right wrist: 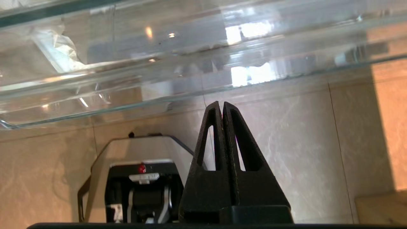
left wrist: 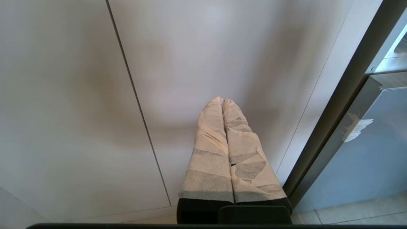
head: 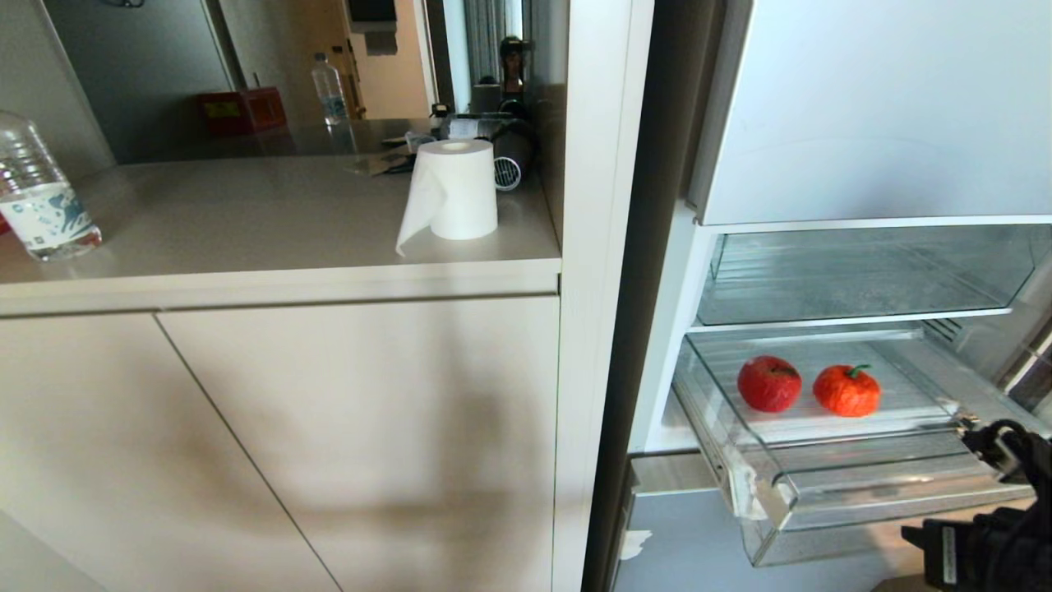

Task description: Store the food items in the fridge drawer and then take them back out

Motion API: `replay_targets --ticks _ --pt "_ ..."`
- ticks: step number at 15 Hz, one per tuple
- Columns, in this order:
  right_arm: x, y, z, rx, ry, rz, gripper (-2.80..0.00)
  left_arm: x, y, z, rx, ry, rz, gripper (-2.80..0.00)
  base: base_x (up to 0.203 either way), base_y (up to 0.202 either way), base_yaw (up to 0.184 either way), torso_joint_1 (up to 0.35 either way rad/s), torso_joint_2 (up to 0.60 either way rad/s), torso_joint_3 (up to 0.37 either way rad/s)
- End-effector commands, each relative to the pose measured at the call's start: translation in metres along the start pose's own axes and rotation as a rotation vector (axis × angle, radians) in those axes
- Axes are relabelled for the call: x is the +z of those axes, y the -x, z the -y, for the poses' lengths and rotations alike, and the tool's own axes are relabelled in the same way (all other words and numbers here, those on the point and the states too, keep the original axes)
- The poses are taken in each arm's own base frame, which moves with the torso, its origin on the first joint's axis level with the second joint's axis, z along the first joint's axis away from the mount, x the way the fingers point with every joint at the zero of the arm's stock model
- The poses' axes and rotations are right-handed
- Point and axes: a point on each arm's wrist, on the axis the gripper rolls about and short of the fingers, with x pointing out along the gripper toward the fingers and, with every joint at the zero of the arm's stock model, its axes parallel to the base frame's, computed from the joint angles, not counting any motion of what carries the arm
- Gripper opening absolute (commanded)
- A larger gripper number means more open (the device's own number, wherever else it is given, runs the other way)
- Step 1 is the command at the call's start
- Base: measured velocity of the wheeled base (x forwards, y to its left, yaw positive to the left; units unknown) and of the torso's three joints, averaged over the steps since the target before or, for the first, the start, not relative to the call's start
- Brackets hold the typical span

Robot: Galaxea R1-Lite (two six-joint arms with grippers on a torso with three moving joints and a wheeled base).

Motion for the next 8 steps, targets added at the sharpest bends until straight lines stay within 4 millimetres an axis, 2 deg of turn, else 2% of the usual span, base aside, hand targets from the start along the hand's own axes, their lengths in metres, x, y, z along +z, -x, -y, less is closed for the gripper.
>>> replay_targets --ticks 1,8 --pt "0.008 -0.032 -0.003 -0.013 0.001 -0.077 -2.80 0.000 0.000 0.000 -0.001 0.000 -0.001 -2.80 0.000 0.000 0.000 0.000 0.00 0.000" --pt "0.053 -0.126 -0.017 0.038 -0.094 0.156 -2.80 0.000 0.000 0.000 -0.001 0.000 -0.001 -2.80 0.000 0.000 0.000 0.000 0.00 0.000"
